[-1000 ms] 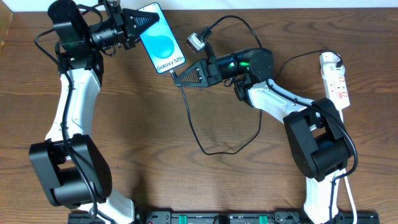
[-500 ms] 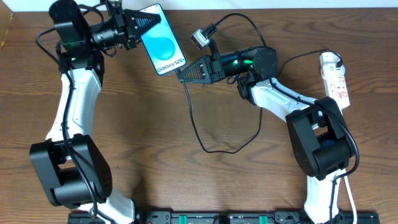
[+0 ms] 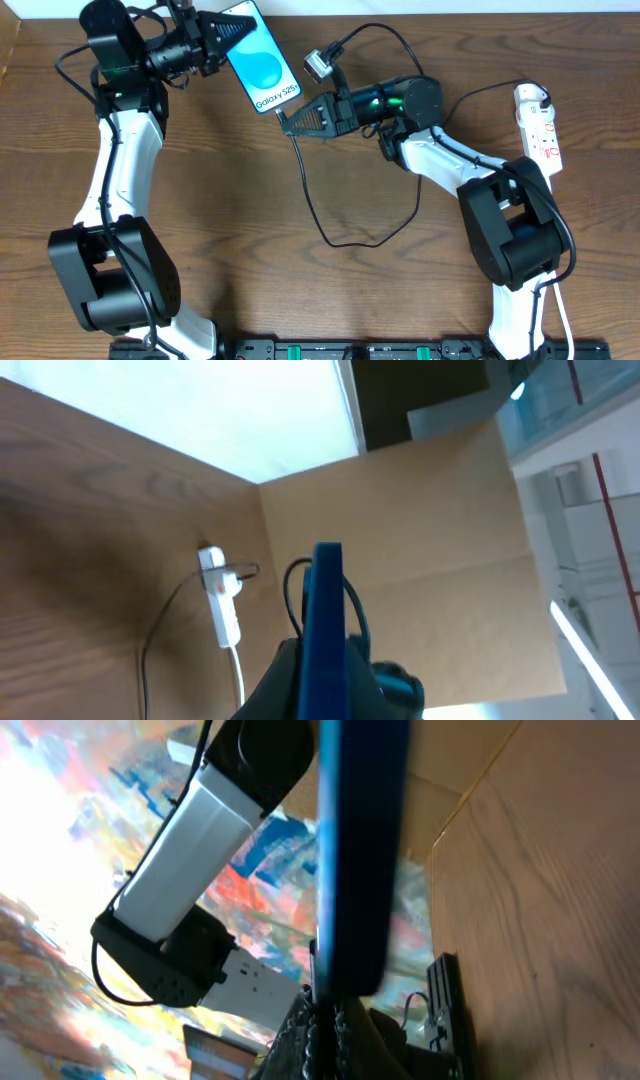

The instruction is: Plug charger to phone and switch on socket

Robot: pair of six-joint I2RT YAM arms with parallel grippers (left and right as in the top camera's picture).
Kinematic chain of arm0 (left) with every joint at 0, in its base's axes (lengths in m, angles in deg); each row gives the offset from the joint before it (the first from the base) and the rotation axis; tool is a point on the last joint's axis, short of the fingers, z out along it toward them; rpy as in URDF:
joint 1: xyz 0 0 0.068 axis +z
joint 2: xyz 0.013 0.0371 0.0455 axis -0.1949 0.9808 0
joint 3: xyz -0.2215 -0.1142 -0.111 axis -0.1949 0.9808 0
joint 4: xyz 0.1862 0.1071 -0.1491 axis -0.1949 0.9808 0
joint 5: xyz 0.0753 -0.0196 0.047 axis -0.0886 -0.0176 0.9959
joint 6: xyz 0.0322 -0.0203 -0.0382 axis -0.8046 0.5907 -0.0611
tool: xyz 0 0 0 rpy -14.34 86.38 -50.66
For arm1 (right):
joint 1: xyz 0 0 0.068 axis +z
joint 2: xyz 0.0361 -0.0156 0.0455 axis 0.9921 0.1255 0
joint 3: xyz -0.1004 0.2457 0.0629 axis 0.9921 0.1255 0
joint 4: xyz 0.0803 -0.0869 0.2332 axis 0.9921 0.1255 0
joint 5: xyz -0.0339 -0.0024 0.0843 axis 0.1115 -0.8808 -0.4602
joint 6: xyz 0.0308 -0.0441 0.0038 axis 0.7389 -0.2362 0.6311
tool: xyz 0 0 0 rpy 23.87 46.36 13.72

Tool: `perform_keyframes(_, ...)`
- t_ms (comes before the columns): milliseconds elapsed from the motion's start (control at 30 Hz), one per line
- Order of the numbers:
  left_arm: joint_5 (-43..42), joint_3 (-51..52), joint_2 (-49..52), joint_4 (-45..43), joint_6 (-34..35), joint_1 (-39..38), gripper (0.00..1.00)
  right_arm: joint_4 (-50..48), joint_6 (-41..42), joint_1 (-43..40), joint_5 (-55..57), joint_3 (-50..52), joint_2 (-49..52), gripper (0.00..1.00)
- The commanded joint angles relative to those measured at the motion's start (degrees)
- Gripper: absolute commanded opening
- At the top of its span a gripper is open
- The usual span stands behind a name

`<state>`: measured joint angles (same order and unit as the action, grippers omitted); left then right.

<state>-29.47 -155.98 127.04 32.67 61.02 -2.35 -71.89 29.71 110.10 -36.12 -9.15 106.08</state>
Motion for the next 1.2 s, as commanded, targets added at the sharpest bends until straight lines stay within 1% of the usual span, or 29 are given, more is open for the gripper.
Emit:
perform_keyframes(0, 1.07, -0.85, -1.18, -0.55, -0.94, 0.20, 0.07, -0.26, -0.94, 0.48, 0.28, -0.07, 0.46, 0.01)
perform_keyframes(433, -0.70, -0.85, -1.18, -0.55, -0.28, 1.05, 0.07, -0.24, -0.96, 0.48, 0.28, -0.07, 0.46, 0.01)
perform_keyframes(667, -3.10, -0.85, -1.18, -0.57, -0.33, 1.05, 0.07, -0.26, -0.98, 0.42, 0.31, -0.07, 0.46, 0.01)
perform_keyframes(1167, -5.20, -0.85, -1.18, -0.55, -1.62, 1.05, 0.07, -0.26, -0.98, 0.39, 0.31, -0.07, 0.46, 0.01)
